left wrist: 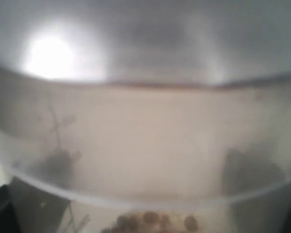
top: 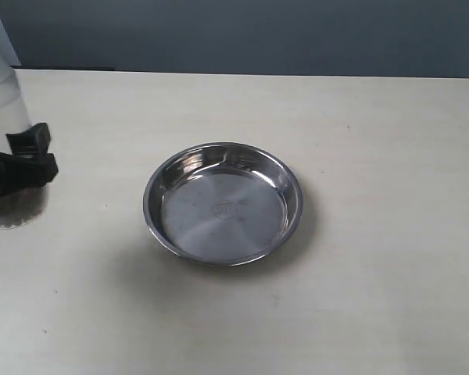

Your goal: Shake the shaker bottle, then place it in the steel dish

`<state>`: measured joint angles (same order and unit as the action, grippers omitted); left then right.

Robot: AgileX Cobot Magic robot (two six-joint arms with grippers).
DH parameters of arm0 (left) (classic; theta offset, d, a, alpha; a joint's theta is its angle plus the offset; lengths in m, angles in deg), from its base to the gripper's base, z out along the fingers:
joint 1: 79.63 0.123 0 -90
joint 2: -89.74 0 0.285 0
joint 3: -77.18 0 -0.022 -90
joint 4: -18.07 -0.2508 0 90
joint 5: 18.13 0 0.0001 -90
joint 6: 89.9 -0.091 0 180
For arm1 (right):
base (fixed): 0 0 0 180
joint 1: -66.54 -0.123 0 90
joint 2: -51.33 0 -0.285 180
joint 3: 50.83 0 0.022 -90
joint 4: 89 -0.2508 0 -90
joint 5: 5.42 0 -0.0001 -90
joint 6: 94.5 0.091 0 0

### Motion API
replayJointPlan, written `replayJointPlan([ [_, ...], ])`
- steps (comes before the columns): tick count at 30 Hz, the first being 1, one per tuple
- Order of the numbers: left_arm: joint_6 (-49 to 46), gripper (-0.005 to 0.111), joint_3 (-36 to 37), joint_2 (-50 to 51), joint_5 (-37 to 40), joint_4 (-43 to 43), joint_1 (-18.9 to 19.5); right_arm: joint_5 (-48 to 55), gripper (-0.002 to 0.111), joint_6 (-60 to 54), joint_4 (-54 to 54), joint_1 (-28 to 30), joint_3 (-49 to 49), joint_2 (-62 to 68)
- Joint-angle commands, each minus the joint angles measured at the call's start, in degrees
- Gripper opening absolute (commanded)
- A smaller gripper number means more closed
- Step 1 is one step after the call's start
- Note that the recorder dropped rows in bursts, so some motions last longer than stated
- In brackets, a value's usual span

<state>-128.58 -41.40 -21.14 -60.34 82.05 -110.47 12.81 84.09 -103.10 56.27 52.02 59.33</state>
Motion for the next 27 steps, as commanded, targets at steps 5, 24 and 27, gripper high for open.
replayJointPlan([
  [5,3.19,0.0,-0.21,1.02,-4.46,6.33,-0.06,-0.57,-0.001,-0.08,0.04,-0.07,-0.07,-0.22],
  [24,3.22,0.0,-1.19,5.32,-1.88,-5.36,1.34,-0.57,-0.001,-0.08,0.04,-0.07,-0.07,-0.22],
  [27,-1.83,0.0,-1.51,5.23,12.49,-19.98,1.34,-0.57,-0.001,-0.08,0.04,-0.07,-0.07,-0.22],
])
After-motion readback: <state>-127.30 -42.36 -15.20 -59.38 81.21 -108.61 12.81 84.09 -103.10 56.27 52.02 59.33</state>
